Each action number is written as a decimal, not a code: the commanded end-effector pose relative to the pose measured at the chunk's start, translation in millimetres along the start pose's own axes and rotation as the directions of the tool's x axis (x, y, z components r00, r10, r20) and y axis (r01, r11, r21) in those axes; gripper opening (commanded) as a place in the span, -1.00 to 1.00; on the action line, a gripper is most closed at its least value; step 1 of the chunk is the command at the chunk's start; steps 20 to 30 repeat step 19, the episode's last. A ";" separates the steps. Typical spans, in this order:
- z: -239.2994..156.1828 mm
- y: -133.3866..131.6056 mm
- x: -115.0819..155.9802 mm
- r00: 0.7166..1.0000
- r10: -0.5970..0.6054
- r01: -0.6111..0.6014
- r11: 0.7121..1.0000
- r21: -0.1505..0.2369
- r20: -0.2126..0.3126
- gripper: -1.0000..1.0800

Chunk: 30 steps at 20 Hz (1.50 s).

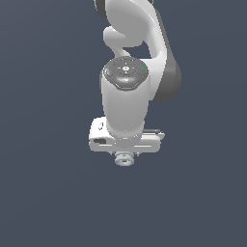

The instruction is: Pick up the object and move it to a goal position.

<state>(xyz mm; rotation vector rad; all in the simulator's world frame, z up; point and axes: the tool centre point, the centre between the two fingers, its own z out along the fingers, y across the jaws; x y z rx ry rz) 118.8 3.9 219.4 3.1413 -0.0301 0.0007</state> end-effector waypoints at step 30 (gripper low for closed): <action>-23.3 -4.3 30.7 1.000 0.000 0.000 1.000 0.000 0.000 -1.00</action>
